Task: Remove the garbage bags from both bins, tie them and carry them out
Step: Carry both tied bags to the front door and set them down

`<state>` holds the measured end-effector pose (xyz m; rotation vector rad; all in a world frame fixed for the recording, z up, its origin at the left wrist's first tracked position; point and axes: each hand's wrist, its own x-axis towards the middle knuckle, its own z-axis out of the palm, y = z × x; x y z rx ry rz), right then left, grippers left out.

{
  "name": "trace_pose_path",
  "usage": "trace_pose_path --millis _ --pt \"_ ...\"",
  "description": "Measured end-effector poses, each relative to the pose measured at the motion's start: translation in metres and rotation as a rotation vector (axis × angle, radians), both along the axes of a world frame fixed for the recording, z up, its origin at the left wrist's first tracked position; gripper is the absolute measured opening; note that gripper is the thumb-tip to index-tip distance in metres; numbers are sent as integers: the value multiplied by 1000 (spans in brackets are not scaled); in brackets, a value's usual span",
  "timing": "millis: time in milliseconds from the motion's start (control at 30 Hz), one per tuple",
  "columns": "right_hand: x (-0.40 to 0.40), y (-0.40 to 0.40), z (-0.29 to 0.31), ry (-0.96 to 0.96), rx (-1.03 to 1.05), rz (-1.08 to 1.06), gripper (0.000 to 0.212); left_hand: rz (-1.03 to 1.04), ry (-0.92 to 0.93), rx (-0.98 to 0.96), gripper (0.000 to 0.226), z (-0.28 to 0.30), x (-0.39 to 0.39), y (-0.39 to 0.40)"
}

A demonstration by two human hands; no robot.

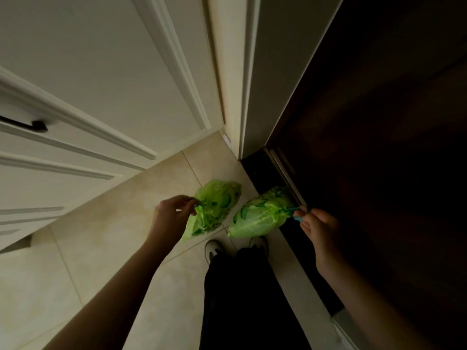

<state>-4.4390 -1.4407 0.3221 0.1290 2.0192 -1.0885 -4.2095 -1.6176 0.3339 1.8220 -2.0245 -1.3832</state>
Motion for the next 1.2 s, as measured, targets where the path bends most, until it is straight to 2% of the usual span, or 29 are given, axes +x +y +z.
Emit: trace_pose_path --millis 100,200,400,567,733,900,1067,1200 --pt "-9 -8 -22 -1 -40 -56 15 32 29 -4 15 -20 -9 -10" --pt "-18 -27 -45 -33 -88 -115 14 26 30 6 14 -41 -18 -23" --pt "-34 -91 -60 -9 -157 10 24 -89 16 -36 17 -76 -35 -63" --pt "-50 -148 -61 3 -160 48 32 -101 -24 -77 16 -77 -56 -110" --pt "-76 -196 -64 -73 -142 24 30 77 22 113 19 -83 -83 -149" --pt "-94 -225 -71 -34 -118 51 31 -29 2 3 22 -82 -101 -174" --pt "-113 -243 -73 37 -137 -18 32 -56 -51 -70 23 -77 -111 -198" --pt "-114 -247 -75 92 -74 127 29 -4 -7 -93 24 -73 -126 -203"
